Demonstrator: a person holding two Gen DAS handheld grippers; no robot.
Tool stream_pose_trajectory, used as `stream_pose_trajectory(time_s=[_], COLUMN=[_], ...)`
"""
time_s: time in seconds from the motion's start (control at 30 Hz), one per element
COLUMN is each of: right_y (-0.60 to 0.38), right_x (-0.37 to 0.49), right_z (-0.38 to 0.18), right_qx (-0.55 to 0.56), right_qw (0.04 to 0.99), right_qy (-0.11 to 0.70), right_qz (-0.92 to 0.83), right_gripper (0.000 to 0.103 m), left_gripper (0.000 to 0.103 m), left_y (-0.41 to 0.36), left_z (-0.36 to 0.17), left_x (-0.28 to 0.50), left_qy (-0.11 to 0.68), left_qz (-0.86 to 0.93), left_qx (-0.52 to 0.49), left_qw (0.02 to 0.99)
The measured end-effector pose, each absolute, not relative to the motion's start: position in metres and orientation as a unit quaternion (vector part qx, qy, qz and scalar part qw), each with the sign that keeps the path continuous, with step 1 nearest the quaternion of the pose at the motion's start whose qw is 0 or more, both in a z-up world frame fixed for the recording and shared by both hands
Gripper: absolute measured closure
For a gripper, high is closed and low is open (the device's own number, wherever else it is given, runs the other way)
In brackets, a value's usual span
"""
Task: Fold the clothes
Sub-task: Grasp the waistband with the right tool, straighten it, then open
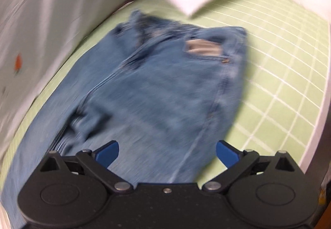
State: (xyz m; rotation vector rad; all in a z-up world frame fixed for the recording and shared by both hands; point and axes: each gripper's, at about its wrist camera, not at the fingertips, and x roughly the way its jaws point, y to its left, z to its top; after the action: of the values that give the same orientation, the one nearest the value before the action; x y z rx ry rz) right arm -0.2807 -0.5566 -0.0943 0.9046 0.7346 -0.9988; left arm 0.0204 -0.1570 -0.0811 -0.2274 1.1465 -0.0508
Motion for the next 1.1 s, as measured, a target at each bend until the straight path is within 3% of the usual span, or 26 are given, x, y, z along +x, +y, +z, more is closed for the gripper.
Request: stream_pose_trajectory(time_s=[0.17,0.37,0.4,0.43,0.53,0.8,1.1], right_y=[-0.598,-0.628,-0.629,-0.630,-0.631,-0.624,-0.617], right_x=[-0.289,-0.279,-0.278,-0.277,-0.283,-0.299,-0.287], right_z=[-0.114,-0.127,-0.126,-0.125,-0.126,-0.118,-0.108], right_qx=[0.430,0.470,0.469,0.468,0.490,0.531,0.484], right_qw=[0.705,0.690,0.698,0.705,0.711,0.697,0.709], right_qy=[0.323,0.309,0.307,0.305,0.282,0.228,0.263], right_qz=[-0.462,-0.455,-0.446,-0.438,-0.418,-0.425,-0.441], right_gripper=[0.005,0.020,0.039,0.069,0.086,0.091,0.090], left_gripper=[0.017,0.017,0.017,0.017,0.017,0.017,0.017], left_y=[-0.172,-0.171,-0.171,-0.170,-0.165,-0.131,-0.065], left_z=[-0.098,-0.102,-0.102,-0.103,-0.106,-0.110,-0.110], left_x=[0.003,0.008,0.009,0.010,0.012,0.016,0.011], left_qy=[0.564,0.570,0.571,0.571,0.574,0.577,0.557], left_qz=[-0.019,0.001,0.003,0.005,0.010,0.023,0.077], left_qx=[-0.107,-0.144,-0.144,-0.144,-0.161,-0.207,-0.260], left_qw=[0.818,0.809,0.808,0.808,0.803,0.789,0.785])
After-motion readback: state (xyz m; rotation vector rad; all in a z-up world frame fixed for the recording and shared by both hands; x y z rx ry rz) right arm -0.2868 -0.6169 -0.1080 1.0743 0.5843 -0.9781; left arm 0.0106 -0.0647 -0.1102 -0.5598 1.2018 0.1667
